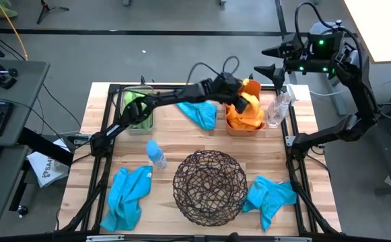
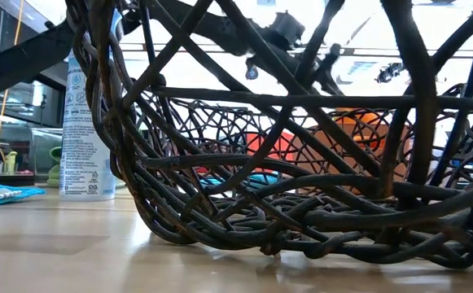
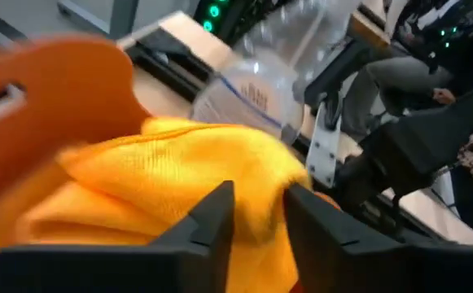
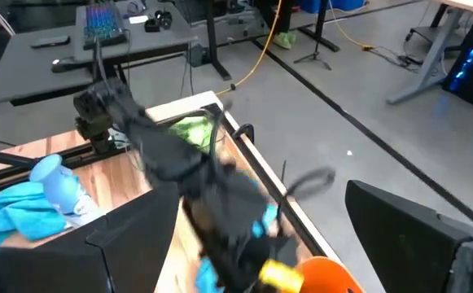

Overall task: Sort microfiber towel by color & place in baskets
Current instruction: Put the orange microfiber cloth into the orange bin, then put the top blue microfiber cloth into the black wire basket

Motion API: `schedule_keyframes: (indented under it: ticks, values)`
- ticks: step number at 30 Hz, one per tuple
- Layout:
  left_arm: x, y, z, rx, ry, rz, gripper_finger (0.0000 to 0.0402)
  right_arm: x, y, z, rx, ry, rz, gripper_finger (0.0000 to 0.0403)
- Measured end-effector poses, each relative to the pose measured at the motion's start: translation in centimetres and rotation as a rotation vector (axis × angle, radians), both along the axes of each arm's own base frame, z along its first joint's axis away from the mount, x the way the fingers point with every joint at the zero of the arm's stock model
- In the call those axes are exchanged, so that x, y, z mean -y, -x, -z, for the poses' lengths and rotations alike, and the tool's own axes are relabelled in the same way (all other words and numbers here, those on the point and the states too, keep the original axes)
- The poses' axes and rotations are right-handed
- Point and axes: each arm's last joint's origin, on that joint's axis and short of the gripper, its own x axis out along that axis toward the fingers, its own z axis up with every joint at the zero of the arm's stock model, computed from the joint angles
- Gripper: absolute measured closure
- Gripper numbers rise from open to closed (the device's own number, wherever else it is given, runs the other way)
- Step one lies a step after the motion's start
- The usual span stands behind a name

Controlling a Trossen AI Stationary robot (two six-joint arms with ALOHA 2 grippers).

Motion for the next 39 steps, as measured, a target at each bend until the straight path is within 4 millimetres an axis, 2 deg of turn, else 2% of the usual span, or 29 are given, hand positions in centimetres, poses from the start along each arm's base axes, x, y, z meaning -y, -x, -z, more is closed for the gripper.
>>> schedule_keyframes:
  ticks: [4,8,12,15,19,22,26,31,36,39]
  values:
    - [-0.6,1.6,-2.5,-0.018,-0.002,0.019,0.0247,0.0,0.0,0.2,-0.008,-0.021,0.011,0.0055]
    - [-0.2,2.4,-3.1,-0.054,0.086,0.133,0.0196,0.3,-0.2,0.6,-0.041,-0.046,0.055,0.0055]
    - [0.6,4.2,-4.5,-0.123,0.197,0.241,0.0169,0.7,-0.5,1.5,-0.143,-0.065,0.109,0.0055]
    - [1.0,6.2,-6.5,-0.196,0.134,0.273,0.0164,1.4,-1.2,2.9,-0.291,-0.073,0.141,0.0055]
    - [2.2,9.3,-9.8,-0.318,-0.045,0.205,0.0163,2.4,-2.8,5.2,-0.389,-0.131,0.110,0.0055]
    - [2.9,12.4,-13.0,-0.405,-0.174,0.101,0.0163,3.1,-4.1,7.6,-0.416,-0.179,0.051,0.0055]
    - [3.7,17.6,-17.6,-0.483,-0.343,-0.084,0.0163,4.2,-6.4,11.8,-0.385,-0.259,-0.035,0.0055]
    - [5.0,24.2,-23.4,-0.393,-0.449,-0.236,0.0163,4.6,-9.9,17.5,-0.241,-0.414,-0.128,0.0055]
    - [6.5,29.1,-26.9,-0.278,-0.484,-0.287,0.0163,3.4,-15.0,22.4,-0.176,-0.464,-0.176,0.0055]
    - [7.4,31.0,-28.0,-0.228,-0.493,-0.291,0.0163,2.6,-18.3,25.0,-0.242,-0.441,-0.168,0.0055]
